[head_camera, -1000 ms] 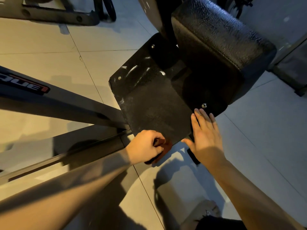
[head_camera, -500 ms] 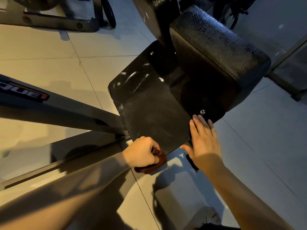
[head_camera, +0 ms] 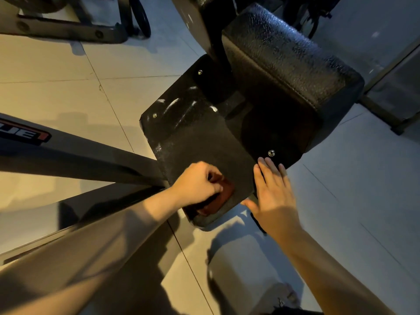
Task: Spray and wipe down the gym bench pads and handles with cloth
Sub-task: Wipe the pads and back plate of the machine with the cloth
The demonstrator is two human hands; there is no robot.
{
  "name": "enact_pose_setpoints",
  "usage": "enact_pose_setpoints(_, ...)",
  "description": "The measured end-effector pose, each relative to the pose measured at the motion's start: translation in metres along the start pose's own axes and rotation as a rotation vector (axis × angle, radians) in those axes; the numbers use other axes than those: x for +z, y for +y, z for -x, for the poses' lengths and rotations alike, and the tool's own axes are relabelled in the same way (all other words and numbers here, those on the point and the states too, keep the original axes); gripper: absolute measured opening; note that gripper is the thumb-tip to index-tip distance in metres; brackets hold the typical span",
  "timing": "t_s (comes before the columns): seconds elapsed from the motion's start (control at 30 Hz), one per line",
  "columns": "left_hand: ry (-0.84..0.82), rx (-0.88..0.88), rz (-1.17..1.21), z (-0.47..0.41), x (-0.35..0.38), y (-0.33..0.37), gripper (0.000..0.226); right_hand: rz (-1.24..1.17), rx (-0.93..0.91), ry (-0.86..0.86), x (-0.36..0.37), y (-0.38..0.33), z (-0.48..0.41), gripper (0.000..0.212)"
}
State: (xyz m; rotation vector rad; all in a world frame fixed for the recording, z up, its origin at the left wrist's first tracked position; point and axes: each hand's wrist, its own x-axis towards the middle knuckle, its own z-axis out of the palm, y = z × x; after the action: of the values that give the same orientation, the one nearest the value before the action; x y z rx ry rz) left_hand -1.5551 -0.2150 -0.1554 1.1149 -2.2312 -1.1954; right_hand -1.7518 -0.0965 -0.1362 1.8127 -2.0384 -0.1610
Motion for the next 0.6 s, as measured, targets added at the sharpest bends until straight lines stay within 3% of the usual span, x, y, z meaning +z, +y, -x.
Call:
enact_pose_setpoints(0.1, 0.122, -0.142, 0.118, -0.016, -0.007, -0.018, 0.014, -0.001, 0.005, -0.025, -0.001, -0.002, 0.000, 0.099)
enact_pose_setpoints(0.27, 0.474, -0.437, 0.031, -0.013, -0.027, -0.050, 0.027, -0.019, 0.011, -0.007, 0.000, -0.002, 0.000, 0.100)
enact_pose_setpoints(0.33, 0.475, -0.298, 0.018, -0.006, -0.018, -0.036, 0.027, -0.031, 0.015, -0.005, 0.000, -0.001, 0.001, 0.101)
enact_pose_setpoints(0.4, 0.351, -0.022, -0.002, 0.003, 0.000, -0.012, 0.024, -0.052, 0.004, 0.021, 0.000, -0.001, 0.002, 0.100)
enact_pose_setpoints(0.47, 0.255, 0.113, -0.059, 0.004, 0.012, -0.001, 0.026, -0.058, 0.003, 0.036, 0.001, -0.002, 0.002, 0.101)
enact_pose_setpoints(0.53, 0.328, 0.041, -0.063, -0.007, 0.004, -0.011, 0.030, -0.056, 0.005, 0.025, 0.002, -0.001, 0.002, 0.103)
enact_pose_setpoints(0.6, 0.417, -0.150, 0.005, -0.023, -0.016, -0.033, 0.032, -0.056, -0.001, 0.000, 0.002, -0.001, 0.001, 0.106)
